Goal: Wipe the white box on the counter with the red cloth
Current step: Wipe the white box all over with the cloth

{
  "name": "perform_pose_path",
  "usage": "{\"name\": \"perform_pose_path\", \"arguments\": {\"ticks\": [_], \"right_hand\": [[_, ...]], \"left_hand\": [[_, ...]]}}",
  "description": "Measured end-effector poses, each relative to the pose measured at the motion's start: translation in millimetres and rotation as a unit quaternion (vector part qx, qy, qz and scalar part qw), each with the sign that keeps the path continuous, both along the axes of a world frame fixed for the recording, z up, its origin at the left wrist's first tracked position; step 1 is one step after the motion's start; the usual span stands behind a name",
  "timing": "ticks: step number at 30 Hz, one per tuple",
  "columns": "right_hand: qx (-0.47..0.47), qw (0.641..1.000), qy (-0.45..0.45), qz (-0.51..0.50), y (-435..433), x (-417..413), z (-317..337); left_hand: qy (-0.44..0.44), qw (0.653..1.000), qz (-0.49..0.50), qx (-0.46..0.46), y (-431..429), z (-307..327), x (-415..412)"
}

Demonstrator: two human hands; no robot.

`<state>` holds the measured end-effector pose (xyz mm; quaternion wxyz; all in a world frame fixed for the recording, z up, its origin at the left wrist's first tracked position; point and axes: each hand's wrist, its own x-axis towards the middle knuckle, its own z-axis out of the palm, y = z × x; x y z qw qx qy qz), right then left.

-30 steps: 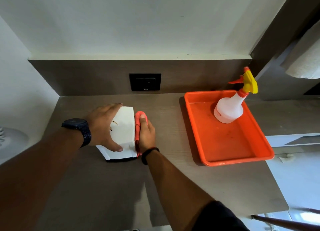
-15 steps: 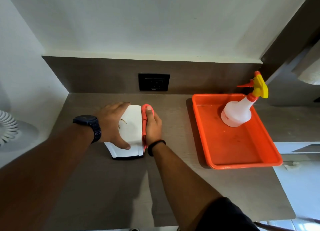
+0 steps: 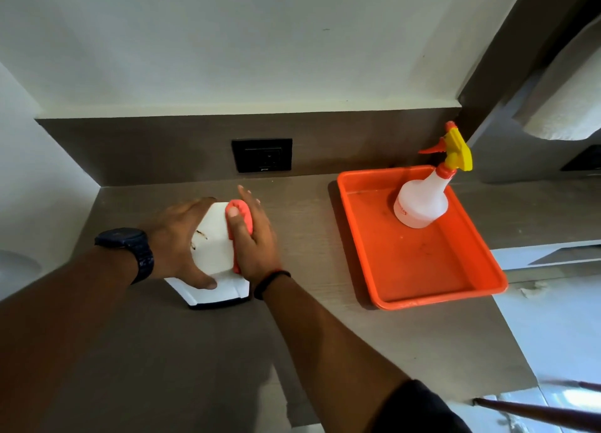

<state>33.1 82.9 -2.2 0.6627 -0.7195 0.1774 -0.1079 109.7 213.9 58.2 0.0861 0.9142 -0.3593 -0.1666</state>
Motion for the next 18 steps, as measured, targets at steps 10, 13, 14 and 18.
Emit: {"name": "perform_pose_path", "arguments": {"ticks": [10,13,14,18], "right_hand": [[0.048,0.998,0.029,-0.03,16.3,-31.2,-24.0],[0.073,0.996,0.009,-0.044,26.9,-39.6,-24.6],[0.072,0.996,0.002,-0.047,28.0,-40.1,-20.0],[0.027,0.999,-0.016,-0.031,16.5,-18.6,-2.6]], "left_hand": [[-0.017,1.0,0.003,0.023,-1.5,-10.9,2.9],[-0.025,0.999,-0.002,0.031,-1.3,-11.4,3.3],[-0.029,0.999,-0.003,0.031,-1.1,-11.8,3.2],[-0.03,1.0,-0.002,-0.003,-0.1,-7.9,-1.2]]}}
